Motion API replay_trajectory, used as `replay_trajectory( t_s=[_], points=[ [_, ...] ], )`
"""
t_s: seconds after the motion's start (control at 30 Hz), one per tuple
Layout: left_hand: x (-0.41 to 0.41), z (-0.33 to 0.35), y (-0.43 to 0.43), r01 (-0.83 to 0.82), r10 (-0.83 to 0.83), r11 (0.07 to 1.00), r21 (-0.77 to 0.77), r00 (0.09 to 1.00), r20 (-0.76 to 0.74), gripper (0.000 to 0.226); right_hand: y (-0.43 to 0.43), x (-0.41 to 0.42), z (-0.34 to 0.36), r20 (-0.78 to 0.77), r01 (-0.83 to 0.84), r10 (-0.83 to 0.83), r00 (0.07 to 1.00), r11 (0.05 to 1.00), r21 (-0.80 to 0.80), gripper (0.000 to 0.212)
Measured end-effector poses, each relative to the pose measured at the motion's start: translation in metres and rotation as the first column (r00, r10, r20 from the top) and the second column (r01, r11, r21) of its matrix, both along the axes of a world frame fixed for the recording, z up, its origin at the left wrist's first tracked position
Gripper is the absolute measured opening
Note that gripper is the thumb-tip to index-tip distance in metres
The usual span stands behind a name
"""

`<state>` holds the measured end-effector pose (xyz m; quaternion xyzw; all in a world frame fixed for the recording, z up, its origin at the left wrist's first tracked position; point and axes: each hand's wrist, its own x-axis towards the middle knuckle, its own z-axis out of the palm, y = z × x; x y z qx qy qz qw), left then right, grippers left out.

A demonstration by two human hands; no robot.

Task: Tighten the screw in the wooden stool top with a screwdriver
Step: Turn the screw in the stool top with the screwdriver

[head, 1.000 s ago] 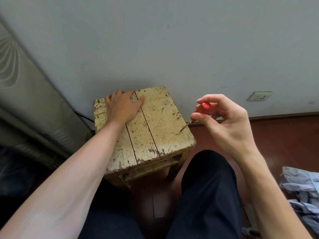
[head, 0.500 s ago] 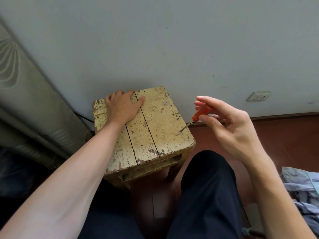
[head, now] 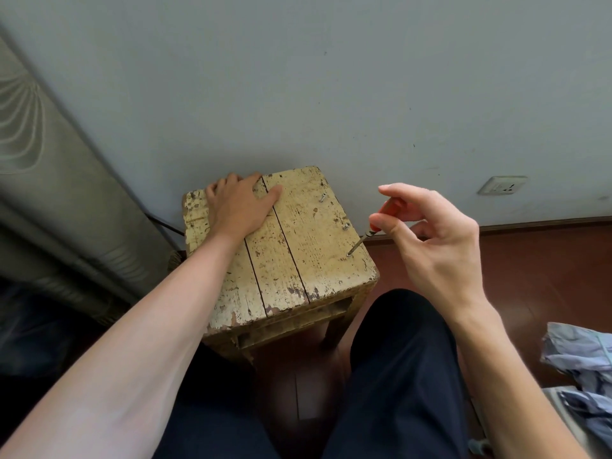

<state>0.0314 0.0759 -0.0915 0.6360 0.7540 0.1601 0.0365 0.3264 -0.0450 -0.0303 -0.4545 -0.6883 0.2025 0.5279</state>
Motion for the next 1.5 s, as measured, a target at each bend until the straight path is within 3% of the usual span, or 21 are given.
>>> replay_trajectory(
  t_s=[0.17, 0.33, 0.47, 0.67, 0.83, 0.93, 1.13, 1.3, 1.4, 1.5],
  points=[
    [-0.001, -0.001, 0.001, -0.003, 0.003, 1.000, -0.001, 1.000, 0.005, 0.079, 0.004, 0.016, 0.003, 0.081, -0.152, 0.159, 0.984, 0.985, -0.087, 0.045],
    [-0.001, -0.001, 0.002, -0.007, 0.007, 1.000, -0.004, 1.000, 0.005, 0.079, 0.007, 0.018, 0.005, 0.009, -0.261, 0.265, 0.964, 0.955, -0.143, 0.043],
    [-0.001, -0.001, 0.002, -0.006, 0.006, 1.000, -0.002, 1.000, 0.007, 0.079, 0.008, 0.015, 0.007, -0.026, -0.242, 0.241, 0.970, 0.963, -0.119, 0.040],
    [-0.001, -0.002, 0.002, -0.003, 0.003, 1.000, -0.006, 1.000, 0.013, 0.079, 0.007, 0.004, 0.006, -0.034, -0.073, 0.070, 0.997, 0.995, -0.072, 0.035],
    [-0.001, -0.002, 0.002, -0.007, 0.007, 1.000, -0.010, 1.000, 0.009, 0.079, 0.006, 0.001, 0.004, 0.060, -0.068, 0.068, 0.996, 0.998, 0.000, 0.043],
    [-0.001, -0.002, 0.002, -0.005, 0.005, 1.000, -0.004, 1.000, 0.005, 0.079, 0.007, 0.012, 0.006, 0.088, -0.164, 0.168, 0.982, 0.985, -0.048, 0.047],
    [-0.001, -0.002, 0.002, -0.007, 0.007, 1.000, -0.002, 1.000, 0.003, 0.079, 0.007, 0.020, 0.005, -0.032, -0.281, 0.279, 0.960, 0.950, -0.139, 0.049],
    [-0.001, -0.001, 0.001, -0.007, 0.007, 1.000, -0.004, 1.000, 0.007, 0.079, 0.009, 0.012, 0.006, -0.087, -0.201, 0.193, 0.977, 0.976, -0.087, 0.034],
    [0.000, 0.000, 0.000, -0.003, 0.003, 1.000, -0.003, 1.000, 0.009, 0.078, 0.009, 0.007, 0.000, -0.090, -0.090, 0.085, 0.992, 0.994, -0.057, 0.032],
    [0.000, 0.001, -0.001, -0.002, 0.002, 1.000, -0.002, 1.000, 0.011, 0.078, 0.007, 0.005, -0.004, -0.111, -0.085, 0.080, 0.991, 0.995, -0.045, 0.033]
  ],
)
